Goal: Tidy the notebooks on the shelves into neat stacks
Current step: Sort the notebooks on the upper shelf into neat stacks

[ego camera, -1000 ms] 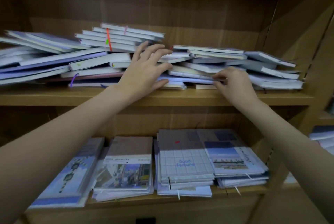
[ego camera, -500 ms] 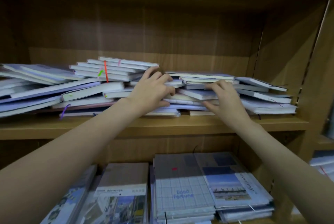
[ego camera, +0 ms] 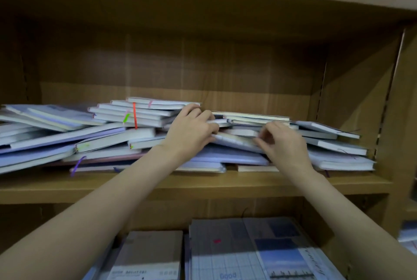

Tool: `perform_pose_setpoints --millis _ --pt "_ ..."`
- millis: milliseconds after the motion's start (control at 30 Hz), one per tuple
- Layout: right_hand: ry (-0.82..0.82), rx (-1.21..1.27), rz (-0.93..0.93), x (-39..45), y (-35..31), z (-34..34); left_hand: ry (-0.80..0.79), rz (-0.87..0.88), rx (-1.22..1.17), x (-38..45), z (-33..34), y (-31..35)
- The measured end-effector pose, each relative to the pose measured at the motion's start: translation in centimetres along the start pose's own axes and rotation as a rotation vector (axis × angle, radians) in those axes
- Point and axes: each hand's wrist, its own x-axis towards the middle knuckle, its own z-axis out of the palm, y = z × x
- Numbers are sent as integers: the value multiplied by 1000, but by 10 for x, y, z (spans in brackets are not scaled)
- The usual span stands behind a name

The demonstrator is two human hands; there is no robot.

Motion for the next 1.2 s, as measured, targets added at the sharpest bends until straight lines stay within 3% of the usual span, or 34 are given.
perform_pose_setpoints --millis 167,267,333,567,733,800,1033,1200 --pt "-155 93 -114 -20 19 -11 -1 -18 -13 2 -1 -1" --pt "-364 33 -57 -32 22 -9 -5 6 9 5 -5 -3" --pt "-393 24 5 -34 17 -4 -3 26 21 8 -9 -8" --pt "-239 55 130 -23 -2 6 -62 62 54 11 -10 -12" --pt "-223 -380 -85 -23 -17 11 -112 94 34 8 -7 -12" --pt "-204 -459 -107 -20 -22 14 -212 128 75 2 -12 -13" --pt "-143 -299 -189 -27 -7 13 -632 204 231 1 -33 -20" --pt "-54 -227 -342 -16 1 5 -671 223 120 23 -42 -37"
